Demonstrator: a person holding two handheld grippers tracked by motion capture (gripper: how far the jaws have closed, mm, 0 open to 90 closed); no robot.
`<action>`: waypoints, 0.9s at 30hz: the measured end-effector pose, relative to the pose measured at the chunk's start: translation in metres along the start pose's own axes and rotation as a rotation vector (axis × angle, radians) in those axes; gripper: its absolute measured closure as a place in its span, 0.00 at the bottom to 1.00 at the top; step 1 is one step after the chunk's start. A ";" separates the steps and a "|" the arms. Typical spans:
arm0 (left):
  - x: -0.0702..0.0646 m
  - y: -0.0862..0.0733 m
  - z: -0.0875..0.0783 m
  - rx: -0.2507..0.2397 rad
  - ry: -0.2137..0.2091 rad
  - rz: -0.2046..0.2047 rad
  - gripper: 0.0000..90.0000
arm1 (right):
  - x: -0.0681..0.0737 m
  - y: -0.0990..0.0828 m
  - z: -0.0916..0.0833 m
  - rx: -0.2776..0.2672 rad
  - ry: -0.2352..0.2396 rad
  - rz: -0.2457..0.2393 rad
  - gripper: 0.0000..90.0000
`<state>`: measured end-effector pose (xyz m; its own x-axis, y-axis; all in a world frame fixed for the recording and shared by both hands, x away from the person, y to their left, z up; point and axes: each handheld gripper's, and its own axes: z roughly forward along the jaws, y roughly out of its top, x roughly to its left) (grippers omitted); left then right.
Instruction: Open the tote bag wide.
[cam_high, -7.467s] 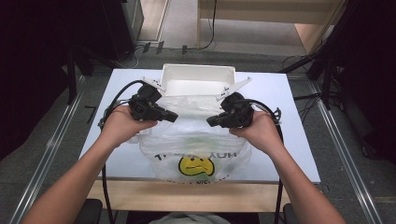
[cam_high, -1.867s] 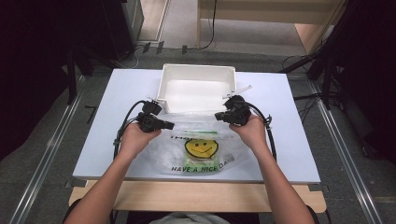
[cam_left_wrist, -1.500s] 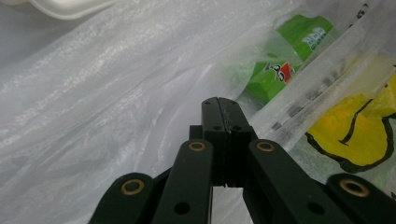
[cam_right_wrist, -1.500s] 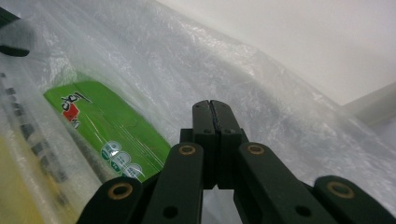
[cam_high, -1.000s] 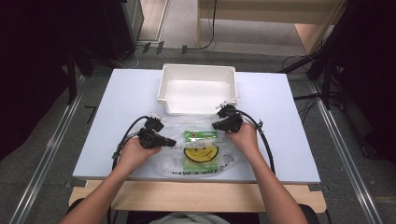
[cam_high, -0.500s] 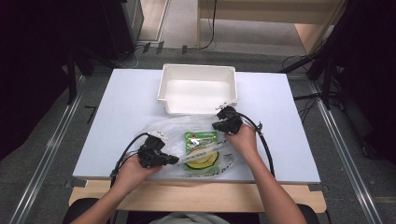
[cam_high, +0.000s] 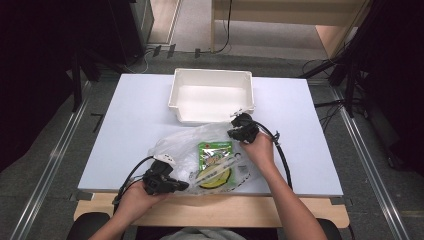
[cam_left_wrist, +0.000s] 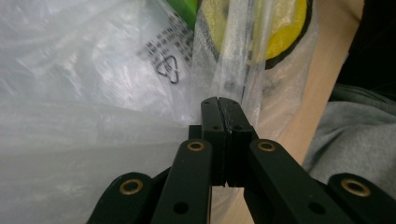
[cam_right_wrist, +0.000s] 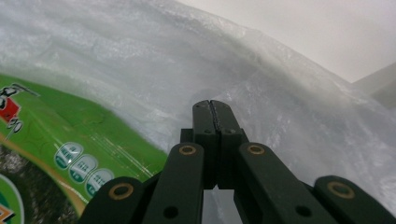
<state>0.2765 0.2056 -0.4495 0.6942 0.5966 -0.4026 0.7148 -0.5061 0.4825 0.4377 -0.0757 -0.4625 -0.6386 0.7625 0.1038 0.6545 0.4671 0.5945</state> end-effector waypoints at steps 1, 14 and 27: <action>-0.001 -0.003 -0.001 0.001 -0.002 0.001 1.00 | -0.001 0.001 0.000 -0.001 -0.001 -0.002 1.00; -0.002 -0.016 -0.003 0.037 -0.025 -0.014 1.00 | -0.006 0.003 0.002 -0.016 -0.044 0.023 1.00; -0.006 0.014 -0.034 -0.090 -0.005 0.023 0.96 | -0.003 0.004 -0.014 -0.037 0.045 0.041 0.96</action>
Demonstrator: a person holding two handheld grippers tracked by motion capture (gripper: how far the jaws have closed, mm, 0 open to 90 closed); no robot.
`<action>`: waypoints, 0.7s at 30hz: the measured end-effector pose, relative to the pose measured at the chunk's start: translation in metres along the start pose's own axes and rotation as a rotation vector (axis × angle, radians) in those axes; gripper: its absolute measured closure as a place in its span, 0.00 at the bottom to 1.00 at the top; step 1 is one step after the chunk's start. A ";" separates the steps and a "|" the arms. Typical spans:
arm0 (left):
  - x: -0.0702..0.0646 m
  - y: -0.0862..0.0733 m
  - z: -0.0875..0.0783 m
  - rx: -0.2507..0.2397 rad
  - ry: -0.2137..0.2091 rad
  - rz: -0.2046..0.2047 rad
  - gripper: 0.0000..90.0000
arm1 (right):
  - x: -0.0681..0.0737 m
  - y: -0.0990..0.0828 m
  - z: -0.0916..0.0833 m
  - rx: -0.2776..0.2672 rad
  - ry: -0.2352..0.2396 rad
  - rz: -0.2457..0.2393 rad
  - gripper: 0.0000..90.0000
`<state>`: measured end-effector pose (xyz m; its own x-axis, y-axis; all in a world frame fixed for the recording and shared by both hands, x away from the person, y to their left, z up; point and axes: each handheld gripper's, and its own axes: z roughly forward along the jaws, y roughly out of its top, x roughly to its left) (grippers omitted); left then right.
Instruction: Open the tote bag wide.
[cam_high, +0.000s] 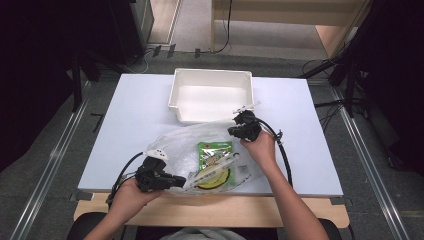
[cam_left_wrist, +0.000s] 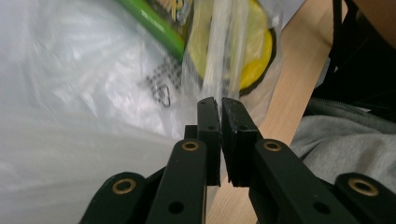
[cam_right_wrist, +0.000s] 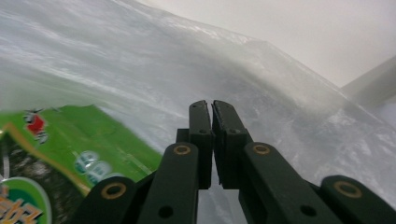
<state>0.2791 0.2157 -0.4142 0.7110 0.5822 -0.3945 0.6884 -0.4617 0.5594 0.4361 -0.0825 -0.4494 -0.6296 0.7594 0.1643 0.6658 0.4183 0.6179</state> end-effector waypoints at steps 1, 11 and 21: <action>0.000 0.005 -0.004 -0.005 0.001 0.005 0.95 | 0.001 0.000 -0.002 0.000 0.004 -0.002 0.95; 0.004 0.057 -0.024 -0.068 0.031 0.045 0.90 | 0.010 -0.005 -0.026 -0.033 0.048 -0.028 0.90; 0.015 0.113 -0.010 -0.040 0.056 0.076 0.94 | 0.015 -0.016 -0.034 -0.018 0.074 -0.037 0.97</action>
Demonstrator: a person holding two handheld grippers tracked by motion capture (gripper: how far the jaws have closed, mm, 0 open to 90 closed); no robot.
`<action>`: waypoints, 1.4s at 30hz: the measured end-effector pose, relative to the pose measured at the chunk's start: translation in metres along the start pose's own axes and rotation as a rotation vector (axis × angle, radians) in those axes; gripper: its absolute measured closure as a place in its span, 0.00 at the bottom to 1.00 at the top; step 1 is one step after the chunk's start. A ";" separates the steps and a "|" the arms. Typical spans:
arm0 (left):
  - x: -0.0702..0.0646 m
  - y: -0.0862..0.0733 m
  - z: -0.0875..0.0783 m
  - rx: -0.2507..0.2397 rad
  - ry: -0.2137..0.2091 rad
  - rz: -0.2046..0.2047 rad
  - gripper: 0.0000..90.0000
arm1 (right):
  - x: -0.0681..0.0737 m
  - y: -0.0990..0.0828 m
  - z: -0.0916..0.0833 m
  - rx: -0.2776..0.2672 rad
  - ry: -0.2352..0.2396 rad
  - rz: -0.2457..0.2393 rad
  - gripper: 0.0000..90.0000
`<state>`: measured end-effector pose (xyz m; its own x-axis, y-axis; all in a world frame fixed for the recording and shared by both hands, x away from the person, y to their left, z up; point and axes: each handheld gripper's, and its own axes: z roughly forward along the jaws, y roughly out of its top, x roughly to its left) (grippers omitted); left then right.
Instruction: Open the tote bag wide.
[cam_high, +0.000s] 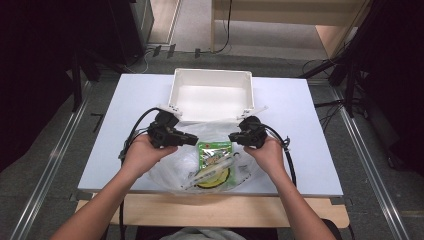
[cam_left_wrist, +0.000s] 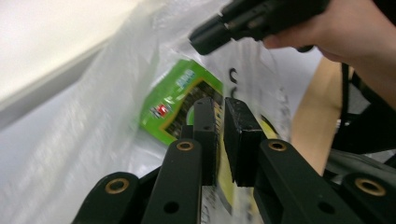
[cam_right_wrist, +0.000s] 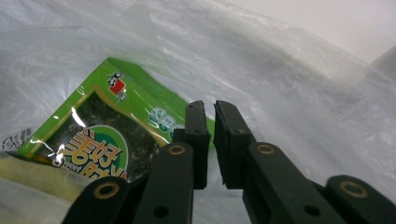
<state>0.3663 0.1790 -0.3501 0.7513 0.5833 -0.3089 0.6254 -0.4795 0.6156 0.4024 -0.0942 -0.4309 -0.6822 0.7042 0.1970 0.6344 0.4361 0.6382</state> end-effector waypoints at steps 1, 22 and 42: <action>0.002 0.004 0.002 0.005 -0.002 -0.002 0.95 | 0.000 -0.001 -0.001 0.004 0.001 0.002 0.98; 0.043 0.058 0.076 0.089 0.068 -0.032 1.00 | 0.001 -0.014 0.001 0.011 0.002 0.010 1.00; 0.072 0.026 0.132 0.176 0.080 -0.085 1.00 | 0.003 -0.041 0.001 0.040 -0.007 0.037 1.00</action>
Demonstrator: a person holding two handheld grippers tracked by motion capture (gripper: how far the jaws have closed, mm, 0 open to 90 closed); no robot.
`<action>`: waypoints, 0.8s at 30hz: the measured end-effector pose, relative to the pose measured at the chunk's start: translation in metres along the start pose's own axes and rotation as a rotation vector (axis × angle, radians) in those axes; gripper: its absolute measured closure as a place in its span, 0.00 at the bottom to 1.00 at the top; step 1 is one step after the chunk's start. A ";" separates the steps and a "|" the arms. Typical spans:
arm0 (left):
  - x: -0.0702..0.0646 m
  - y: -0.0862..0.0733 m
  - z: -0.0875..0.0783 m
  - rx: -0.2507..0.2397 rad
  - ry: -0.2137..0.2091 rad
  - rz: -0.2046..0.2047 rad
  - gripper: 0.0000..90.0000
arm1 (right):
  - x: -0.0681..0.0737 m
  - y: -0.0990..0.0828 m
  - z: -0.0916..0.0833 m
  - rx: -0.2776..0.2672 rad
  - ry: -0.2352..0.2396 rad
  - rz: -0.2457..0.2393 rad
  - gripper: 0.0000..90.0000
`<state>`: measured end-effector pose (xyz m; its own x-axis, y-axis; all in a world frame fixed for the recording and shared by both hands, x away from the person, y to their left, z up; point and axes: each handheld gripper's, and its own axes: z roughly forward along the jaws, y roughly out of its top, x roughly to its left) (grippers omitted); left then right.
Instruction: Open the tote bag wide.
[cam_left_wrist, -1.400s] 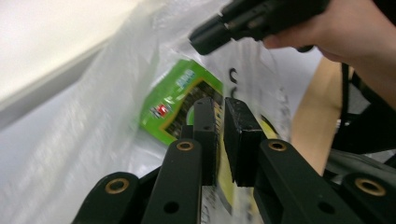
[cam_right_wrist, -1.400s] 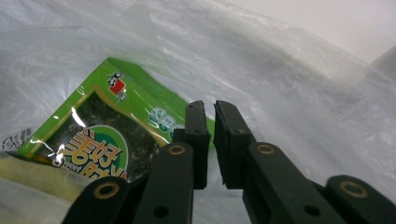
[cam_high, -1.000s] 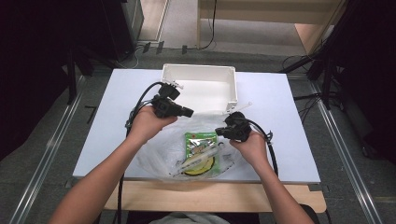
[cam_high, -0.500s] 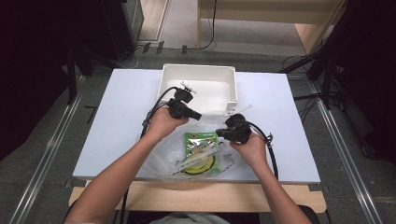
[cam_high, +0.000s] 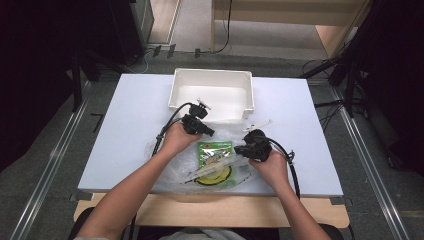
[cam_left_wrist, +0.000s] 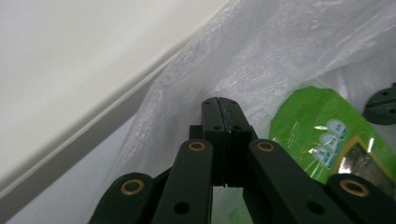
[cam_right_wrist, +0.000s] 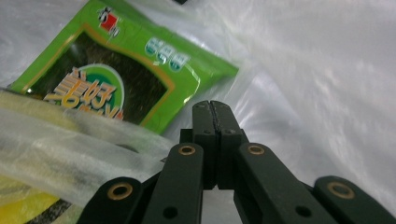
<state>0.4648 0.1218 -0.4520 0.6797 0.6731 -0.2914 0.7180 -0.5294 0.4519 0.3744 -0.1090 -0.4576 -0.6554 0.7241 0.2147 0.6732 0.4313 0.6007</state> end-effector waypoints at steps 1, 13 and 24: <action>0.000 0.000 0.000 -0.001 0.001 -0.002 1.00 | 0.001 -0.004 -0.001 0.007 0.001 -0.002 1.00; -0.003 -0.003 0.001 -0.024 0.025 0.001 1.00 | 0.021 -0.043 -0.017 0.029 0.008 -0.013 1.00; -0.003 0.000 0.002 -0.046 0.068 0.007 1.00 | 0.032 -0.063 -0.028 0.023 0.010 -0.022 1.00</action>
<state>0.4637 0.1185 -0.4531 0.6720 0.7037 -0.2307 0.7045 -0.5113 0.4922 0.3013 -0.1287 -0.4669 -0.6734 0.7089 0.2096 0.6664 0.4594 0.5873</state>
